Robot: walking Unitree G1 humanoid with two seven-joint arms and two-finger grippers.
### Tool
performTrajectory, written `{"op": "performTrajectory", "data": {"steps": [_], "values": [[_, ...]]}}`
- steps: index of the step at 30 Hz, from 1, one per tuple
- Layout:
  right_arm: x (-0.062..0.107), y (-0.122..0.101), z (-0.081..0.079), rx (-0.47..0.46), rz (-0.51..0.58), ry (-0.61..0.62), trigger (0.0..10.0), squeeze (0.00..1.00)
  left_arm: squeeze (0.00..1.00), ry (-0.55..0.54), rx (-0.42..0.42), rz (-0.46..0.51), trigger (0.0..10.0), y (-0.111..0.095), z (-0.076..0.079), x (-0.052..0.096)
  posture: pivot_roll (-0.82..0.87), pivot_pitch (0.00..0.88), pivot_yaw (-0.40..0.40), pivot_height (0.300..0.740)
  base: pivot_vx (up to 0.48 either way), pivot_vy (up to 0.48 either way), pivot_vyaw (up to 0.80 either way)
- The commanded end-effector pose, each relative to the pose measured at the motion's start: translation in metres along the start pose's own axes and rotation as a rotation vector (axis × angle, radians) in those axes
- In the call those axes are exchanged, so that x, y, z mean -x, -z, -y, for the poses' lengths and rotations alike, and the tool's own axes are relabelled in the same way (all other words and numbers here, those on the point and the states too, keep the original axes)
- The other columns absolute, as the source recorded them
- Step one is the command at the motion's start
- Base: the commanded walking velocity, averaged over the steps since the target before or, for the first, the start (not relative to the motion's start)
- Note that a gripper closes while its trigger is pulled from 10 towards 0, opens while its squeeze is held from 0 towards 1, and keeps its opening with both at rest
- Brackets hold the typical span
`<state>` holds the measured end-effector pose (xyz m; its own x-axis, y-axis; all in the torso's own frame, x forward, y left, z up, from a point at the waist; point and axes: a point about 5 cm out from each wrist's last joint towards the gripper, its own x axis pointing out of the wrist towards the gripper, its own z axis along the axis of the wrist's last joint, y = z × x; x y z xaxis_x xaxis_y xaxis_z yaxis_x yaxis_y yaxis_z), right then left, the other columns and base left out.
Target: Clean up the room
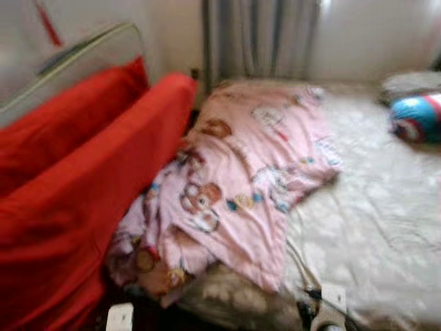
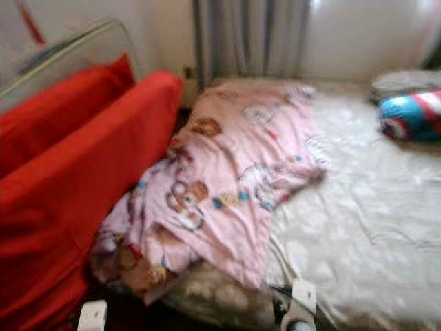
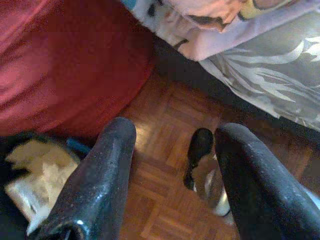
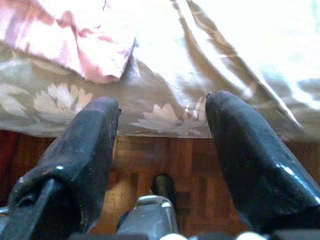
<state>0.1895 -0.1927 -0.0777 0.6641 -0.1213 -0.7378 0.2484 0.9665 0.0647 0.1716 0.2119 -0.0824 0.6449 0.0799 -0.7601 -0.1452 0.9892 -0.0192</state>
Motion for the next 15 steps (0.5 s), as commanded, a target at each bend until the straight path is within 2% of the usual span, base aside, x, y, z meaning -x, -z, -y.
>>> {"op": "performTrajectory", "data": {"steps": [1, 5, 11, 15], "values": [[0.001, 0.003, 0.0, 0.0, -0.006, 0.004, 10.0, 0.0, 0.0, 0.003, -0.024, -0.026, 10.0, 0.007, 0.0, 0.002, -0.01, 0.0, 0.027, 0.74, 0.0, 0.0, 0.8], [0.0, 0.001, 0.0, 0.0, 0.001, 0.003, 10.0, 0.0, 0.0, 0.021, -0.025, -0.008, 10.0, 0.002, 0.008, -0.001, -0.01, 0.0, 0.025, 0.74, 0.0, 0.0, 0.54], [0.0, 0.0, 0.001, -0.01, 0.006, 0.006, 10.0, 0.0, 0.0, 0.035, -0.016, 0.024, 10.0, -0.009, 0.016, -0.004, -0.01, 0.0, 0.019, 0.74, 0.0, 0.0, 0.0], [0.0, 0.0, 0.002, -0.007, 0.004, 0.005, 10.0, 0.0, 0.0, 0.034, -0.003, 0.037, 10.0, -0.013, 0.016, -0.005, -0.02, 0.0, 0.015, 0.74, 0.0, 0.0, 0.0]]}}
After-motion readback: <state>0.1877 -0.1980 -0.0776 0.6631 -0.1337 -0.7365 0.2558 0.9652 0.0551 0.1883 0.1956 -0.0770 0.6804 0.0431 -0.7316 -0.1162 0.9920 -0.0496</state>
